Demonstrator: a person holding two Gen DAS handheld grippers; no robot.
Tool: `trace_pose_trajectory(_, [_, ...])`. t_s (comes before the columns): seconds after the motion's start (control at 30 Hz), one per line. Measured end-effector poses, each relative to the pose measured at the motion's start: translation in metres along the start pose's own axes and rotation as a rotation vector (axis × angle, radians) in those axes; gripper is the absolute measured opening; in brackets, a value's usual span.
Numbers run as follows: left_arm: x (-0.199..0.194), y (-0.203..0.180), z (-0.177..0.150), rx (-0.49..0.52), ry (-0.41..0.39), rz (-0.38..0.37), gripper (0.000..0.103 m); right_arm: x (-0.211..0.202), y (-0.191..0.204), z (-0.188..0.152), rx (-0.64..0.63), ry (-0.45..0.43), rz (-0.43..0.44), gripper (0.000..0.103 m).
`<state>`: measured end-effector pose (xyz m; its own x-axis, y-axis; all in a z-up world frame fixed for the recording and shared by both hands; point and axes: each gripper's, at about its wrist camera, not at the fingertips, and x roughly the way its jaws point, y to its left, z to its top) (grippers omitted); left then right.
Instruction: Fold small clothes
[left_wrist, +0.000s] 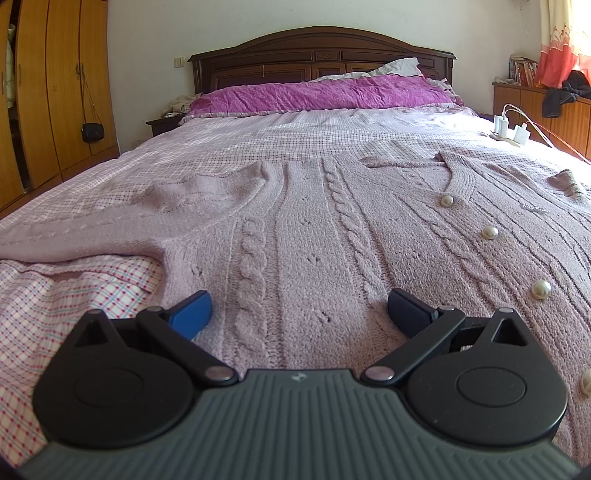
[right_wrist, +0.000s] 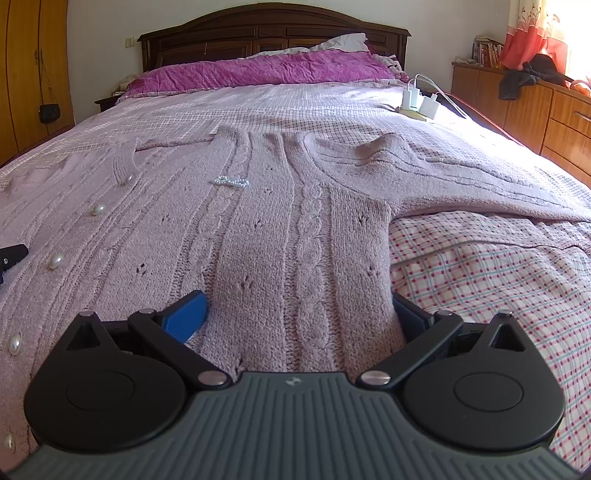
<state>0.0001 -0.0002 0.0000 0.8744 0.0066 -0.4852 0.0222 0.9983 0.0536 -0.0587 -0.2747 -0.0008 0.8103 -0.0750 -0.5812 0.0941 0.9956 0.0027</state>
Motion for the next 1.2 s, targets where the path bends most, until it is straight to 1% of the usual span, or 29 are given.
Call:
trace_pose_trajectory(0.77, [0.006, 0.002, -0.002, 0.004, 0.002, 0.002, 0.103, 0.002, -0.001, 0.001, 0.005, 0.000, -0.004, 0.103])
trace_pose_trajectory(0.97, [0.010, 0.003, 0.000, 0.005, 0.022, 0.005, 0.103, 0.005, -0.001, 0.006, 0.000, 0.031, -0.002, 0.103])
trace_pose_trajectory(1.03, [0.010, 0.002, 0.004, -0.005, 0.045, 0.005, 0.103, 0.005, -0.002, 0.009, 0.001, 0.051, 0.010, 0.103])
trace_pose_trajectory(1.1, [0.009, 0.002, 0.007, -0.014, 0.073, 0.005, 0.103, 0.003, -0.009, 0.014, 0.012, 0.074, 0.044, 0.103])
trace_pose_trajectory(1.2, [0.005, 0.002, 0.014, -0.016, 0.117, 0.002, 0.103, -0.003, -0.028, 0.023, 0.057, 0.094, 0.136, 0.103])
